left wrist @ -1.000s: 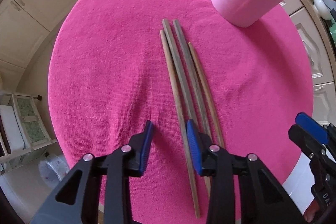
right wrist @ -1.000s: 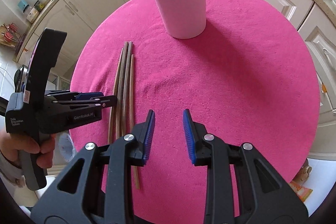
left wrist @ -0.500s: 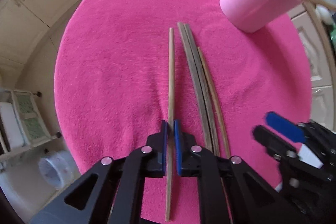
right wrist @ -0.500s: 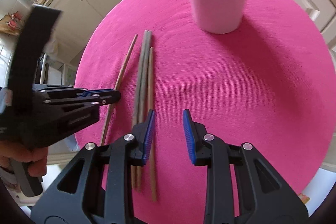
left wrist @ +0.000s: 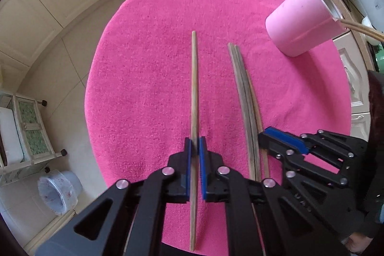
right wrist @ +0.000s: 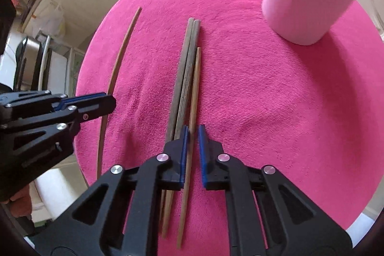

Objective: Organize utensils
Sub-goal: 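Lift the left gripper's chopstick into the cup and open while the right gripper does likewise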

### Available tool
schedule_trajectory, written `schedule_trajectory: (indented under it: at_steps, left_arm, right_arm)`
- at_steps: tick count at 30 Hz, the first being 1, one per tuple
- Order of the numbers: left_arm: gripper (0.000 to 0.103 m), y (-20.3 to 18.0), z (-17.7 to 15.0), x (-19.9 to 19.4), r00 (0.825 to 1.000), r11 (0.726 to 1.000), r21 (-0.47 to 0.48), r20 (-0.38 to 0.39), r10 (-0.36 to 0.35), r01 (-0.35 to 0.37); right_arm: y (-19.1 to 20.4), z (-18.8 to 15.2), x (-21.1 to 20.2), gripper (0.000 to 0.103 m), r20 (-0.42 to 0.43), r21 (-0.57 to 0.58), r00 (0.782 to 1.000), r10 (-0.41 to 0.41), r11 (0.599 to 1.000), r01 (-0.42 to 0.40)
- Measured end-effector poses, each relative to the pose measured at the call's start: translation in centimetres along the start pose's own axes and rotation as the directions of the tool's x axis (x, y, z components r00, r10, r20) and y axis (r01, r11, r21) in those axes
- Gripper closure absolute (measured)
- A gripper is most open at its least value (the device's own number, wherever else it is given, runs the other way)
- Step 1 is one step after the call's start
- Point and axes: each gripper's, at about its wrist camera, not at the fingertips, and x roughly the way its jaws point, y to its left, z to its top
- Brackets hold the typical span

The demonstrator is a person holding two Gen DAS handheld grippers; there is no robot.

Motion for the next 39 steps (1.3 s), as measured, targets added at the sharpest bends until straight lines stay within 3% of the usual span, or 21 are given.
schedule_trajectory:
  at_steps: [8,12,17,22,26,30,35,39]
  left_arm:
    - [0.096,-0.5,0.4,-0.4,1.000,1.000,0.003,0.006,-0.014,0.014]
    - [0.097,-1.6,0.9,-1.4,0.999,0.999,0.031,0.040,-0.032,0.031]
    - [0.097,-2.7,1.4,-3.6,0.989,0.995,0.072,0.124,-0.083,0.074]
    - [0.097,-4.2,2.3,-6.3,0.960,0.984,0.124,0.230,-0.157,0.131]
    - [0.098,-5.6,2.8,-8.3,0.932,0.973,0.164,0.299,-0.204,0.160]
    - [0.098,-7.5,4.1,-10.7,0.892,0.957,0.222,0.368,-0.262,0.190]
    - [0.098,-9.9,6.2,-13.6,0.831,0.931,0.305,0.451,-0.327,0.201]
    - [0.098,-11.5,8.3,-15.6,0.785,0.915,0.348,0.501,-0.364,0.202]
  right_arm:
    - [1.1,1.0,0.5,0.096,-0.042,-0.037,0.997,-0.059,0.998,0.058]
    - [1.0,1.0,0.4,0.098,-0.026,-0.006,1.000,-0.018,1.000,0.017]
    - [-0.8,-0.1,-2.4,0.098,0.049,0.044,0.998,0.042,0.998,-0.044]
    - [-2.7,-1.3,-7.2,0.098,0.197,0.080,0.977,0.077,0.992,-0.094]
    - [-3.5,-1.7,-11.3,0.098,0.352,0.090,0.933,0.075,0.990,-0.113]
    - [-4.6,-1.4,-15.4,0.098,0.513,0.121,0.856,0.060,0.983,-0.142]
    - [-6.0,-0.5,-18.8,0.098,0.668,0.177,0.744,0.000,0.971,-0.159]
    - [-6.4,0.8,-20.4,0.098,0.768,0.225,0.637,-0.065,0.959,-0.173]
